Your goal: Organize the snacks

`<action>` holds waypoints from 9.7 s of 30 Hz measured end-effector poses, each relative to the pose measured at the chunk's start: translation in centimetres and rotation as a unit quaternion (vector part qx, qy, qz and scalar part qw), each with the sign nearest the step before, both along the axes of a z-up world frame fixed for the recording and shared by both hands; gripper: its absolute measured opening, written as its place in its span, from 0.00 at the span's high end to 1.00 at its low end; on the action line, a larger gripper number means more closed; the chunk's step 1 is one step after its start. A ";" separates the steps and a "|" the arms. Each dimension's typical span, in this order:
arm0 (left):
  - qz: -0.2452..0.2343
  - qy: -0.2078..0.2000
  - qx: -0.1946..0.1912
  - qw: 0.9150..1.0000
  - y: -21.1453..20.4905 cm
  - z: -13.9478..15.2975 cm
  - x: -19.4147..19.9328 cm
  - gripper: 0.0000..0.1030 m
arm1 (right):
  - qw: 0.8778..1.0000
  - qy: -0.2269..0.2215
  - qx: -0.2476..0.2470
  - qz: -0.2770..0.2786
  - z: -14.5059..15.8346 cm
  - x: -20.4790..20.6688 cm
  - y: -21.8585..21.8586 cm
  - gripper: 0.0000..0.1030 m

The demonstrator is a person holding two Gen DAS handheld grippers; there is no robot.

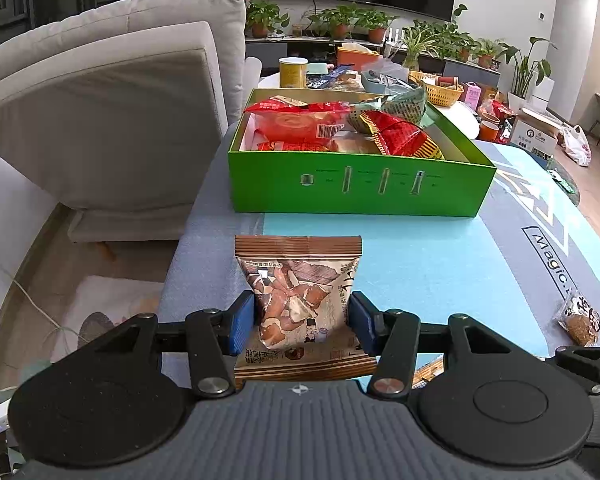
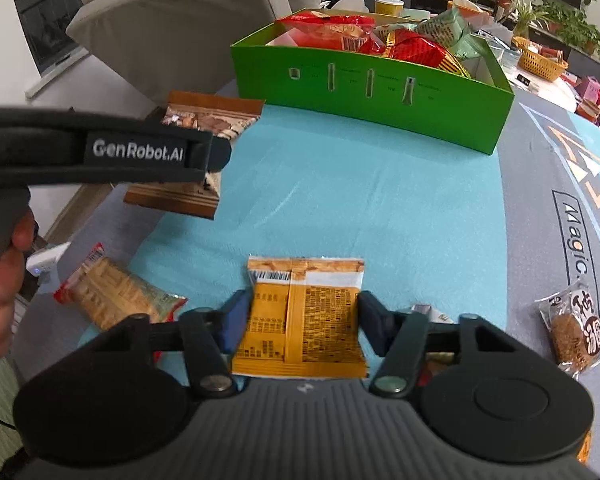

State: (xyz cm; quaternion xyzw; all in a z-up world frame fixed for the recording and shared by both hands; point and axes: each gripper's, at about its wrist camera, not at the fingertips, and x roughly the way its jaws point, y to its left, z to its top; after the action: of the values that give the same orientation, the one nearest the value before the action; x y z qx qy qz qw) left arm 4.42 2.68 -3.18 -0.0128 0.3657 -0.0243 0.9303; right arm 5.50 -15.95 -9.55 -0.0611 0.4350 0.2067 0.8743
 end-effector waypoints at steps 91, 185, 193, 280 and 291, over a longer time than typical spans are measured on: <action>-0.032 -0.071 -0.002 0.997 0.0 2.5 14.8 0.41 | 0.955 -0.111 0.213 -0.172 6.7 15.5 -2.8 0.46; 0.022 0.074 -0.035 0.996 1.1 -2.7 -10.4 0.37 | 0.984 -0.058 0.092 -0.143 1.9 -3.4 -5.4 0.46; 0.019 0.068 -0.036 0.997 0.8 -2.8 -8.7 0.37 | 0.983 -0.028 0.086 -0.158 0.5 -2.6 -6.1 0.46; -0.038 -0.028 -0.024 0.999 -3.4 3.3 8.1 0.64 | 0.980 -0.140 0.100 -0.103 6.5 11.8 -6.9 0.26; -0.040 -0.049 -0.021 0.998 -4.4 4.9 14.2 0.64 | 0.974 -0.139 0.116 -0.135 7.0 16.2 -6.9 0.26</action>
State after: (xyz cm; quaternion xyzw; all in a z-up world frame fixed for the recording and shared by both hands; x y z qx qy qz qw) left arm 18.57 -1.75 1.68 -0.0166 0.3190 -0.0693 0.9451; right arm 21.71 -22.85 -2.53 0.0716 0.2862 0.1253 0.9472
